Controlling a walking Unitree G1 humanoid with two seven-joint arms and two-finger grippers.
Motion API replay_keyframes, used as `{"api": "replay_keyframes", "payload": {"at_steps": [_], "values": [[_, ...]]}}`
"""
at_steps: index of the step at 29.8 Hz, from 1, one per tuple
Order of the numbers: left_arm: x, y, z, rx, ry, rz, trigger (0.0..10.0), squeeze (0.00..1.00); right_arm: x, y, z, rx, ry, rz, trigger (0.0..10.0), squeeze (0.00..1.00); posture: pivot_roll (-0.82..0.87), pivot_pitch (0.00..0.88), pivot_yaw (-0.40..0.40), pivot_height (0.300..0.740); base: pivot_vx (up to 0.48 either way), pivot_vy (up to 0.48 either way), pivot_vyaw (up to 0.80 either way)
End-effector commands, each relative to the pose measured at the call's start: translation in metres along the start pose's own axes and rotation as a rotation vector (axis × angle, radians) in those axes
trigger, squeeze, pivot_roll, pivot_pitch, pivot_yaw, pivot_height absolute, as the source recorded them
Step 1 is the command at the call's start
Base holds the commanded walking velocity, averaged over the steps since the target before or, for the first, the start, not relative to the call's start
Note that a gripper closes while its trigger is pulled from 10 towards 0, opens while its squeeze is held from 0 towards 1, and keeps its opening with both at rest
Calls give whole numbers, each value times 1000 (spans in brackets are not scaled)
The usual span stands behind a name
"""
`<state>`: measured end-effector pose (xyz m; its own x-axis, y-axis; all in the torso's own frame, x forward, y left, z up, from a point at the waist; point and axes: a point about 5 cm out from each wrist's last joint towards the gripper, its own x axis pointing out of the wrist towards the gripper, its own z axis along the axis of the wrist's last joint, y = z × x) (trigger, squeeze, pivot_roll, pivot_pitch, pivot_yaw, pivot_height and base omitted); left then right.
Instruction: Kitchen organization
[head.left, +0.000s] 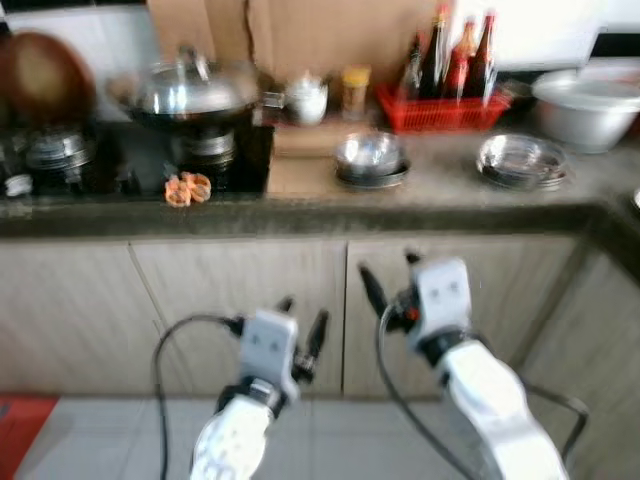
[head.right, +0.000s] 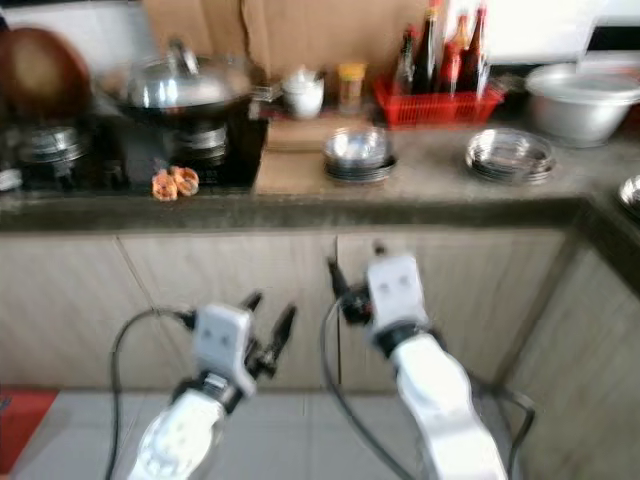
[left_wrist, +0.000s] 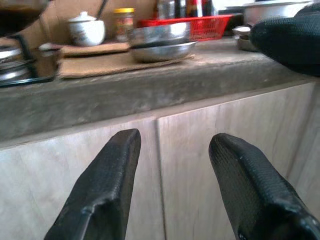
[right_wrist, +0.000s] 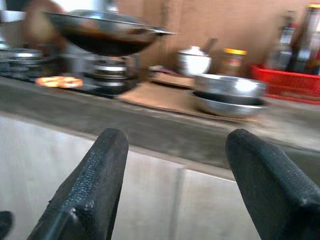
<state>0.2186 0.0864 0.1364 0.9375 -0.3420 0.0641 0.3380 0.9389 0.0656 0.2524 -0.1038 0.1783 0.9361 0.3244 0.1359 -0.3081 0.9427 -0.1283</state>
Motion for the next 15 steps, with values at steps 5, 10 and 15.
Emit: {"api": "replay_keyframes", "payload": {"at_steps": [5, 10, 15], "values": [[3, -7, 2, -13, -8, -23, 10000, 0, 0, -10, -4, -13, 18, -46, 10000, 0, 79, 33, -2, 740, 288, 0, 0], [2, -5, 2, -12, -8, -20, 10000, 0, 1, -11, -3, -17, 15, -47, 10000, 0, 80, 29, -3, 740, 299, 0, 0], [-2, -3, -1, -2, 3, -18, 10000, 0, 2, -10, -5, -15, 21, -42, 10000, 0, 82, 29, -6, 740, 299, 0, 0]]}}
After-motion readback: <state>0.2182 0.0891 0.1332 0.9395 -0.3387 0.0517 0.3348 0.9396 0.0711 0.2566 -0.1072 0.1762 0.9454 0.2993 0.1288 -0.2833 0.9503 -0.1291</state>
